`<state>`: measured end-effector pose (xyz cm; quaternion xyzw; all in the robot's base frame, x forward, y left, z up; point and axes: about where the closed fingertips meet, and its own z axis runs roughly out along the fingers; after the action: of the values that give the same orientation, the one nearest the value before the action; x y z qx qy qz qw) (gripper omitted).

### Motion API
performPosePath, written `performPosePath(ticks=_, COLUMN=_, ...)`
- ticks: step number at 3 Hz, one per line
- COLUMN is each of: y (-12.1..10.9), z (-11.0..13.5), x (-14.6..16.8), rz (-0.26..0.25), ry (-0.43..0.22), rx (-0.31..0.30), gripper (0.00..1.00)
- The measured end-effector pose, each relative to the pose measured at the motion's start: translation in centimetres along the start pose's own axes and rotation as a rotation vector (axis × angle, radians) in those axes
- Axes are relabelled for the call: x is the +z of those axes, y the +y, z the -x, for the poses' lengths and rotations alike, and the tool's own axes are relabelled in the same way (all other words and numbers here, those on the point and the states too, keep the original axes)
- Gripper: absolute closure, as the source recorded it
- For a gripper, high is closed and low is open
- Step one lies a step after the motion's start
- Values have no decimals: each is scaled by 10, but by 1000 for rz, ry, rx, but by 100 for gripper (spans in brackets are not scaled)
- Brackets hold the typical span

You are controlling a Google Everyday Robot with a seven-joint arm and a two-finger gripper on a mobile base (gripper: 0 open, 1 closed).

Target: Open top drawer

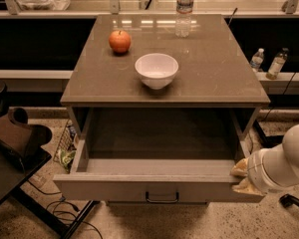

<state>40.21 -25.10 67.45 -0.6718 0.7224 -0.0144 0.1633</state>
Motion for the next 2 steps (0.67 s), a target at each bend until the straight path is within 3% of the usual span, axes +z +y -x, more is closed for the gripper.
performPosePath(ticks=1, y=0, z=0, x=0, rz=0, ry=1, rx=-1, gripper=12)
performPosePath(ticks=2, y=0, z=1, x=-1, rz=-1, ry=1, rx=-3, gripper=0)
